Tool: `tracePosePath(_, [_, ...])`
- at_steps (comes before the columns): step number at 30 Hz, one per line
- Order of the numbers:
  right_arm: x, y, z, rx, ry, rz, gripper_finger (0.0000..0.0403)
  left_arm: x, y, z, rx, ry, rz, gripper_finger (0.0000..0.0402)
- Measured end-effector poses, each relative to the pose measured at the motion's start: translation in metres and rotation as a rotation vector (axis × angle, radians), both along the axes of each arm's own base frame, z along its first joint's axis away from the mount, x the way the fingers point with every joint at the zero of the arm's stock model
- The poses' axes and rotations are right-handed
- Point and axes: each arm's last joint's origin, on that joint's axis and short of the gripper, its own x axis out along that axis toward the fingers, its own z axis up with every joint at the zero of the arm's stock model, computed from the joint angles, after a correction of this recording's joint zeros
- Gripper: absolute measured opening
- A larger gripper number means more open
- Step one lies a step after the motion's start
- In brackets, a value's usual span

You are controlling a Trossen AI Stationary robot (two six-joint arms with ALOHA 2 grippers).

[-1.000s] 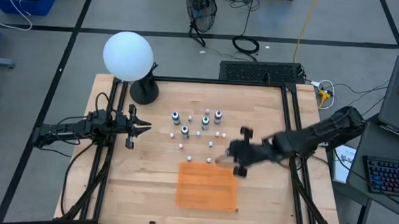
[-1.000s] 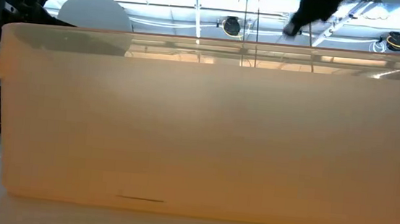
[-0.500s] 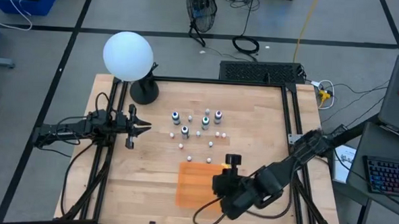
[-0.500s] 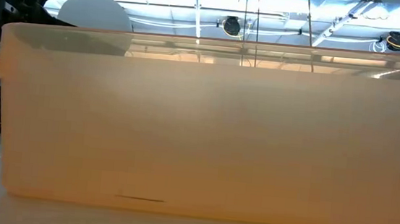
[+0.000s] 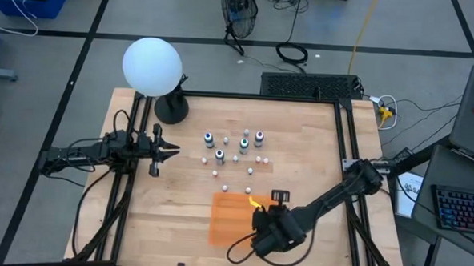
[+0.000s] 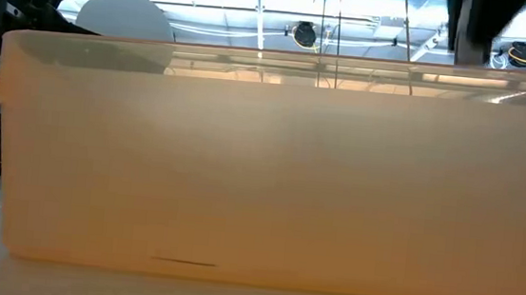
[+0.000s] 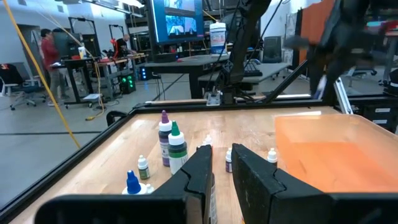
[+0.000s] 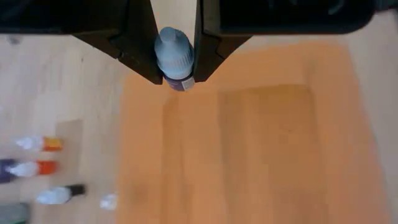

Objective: Pick & Place food coloring
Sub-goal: Put the small blue food coloring bottle into the orange container

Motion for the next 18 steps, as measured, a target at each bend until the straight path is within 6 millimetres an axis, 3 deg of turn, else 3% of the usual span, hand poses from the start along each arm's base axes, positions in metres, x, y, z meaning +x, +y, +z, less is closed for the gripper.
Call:
tracePosePath(8, [0.013, -0.016, -0.061, 0.145, 0.033, 0.037, 0.0060, 0.000, 0.000, 0.000, 0.000, 0.000, 0.000, 0.0067])
tracePosePath(13, [0.013, -0.029, -0.078, 0.130, 0.059, 0.012, 0.0060, 0.000, 0.000, 0.000, 0.000, 0.000, 0.000, 0.0067])
tracePosePath(18, [0.013, -0.029, -0.087, 0.145, 0.038, 0.023, 0.0060, 0.000, 0.000, 0.000, 0.000, -0.001, 0.000, 0.0067])
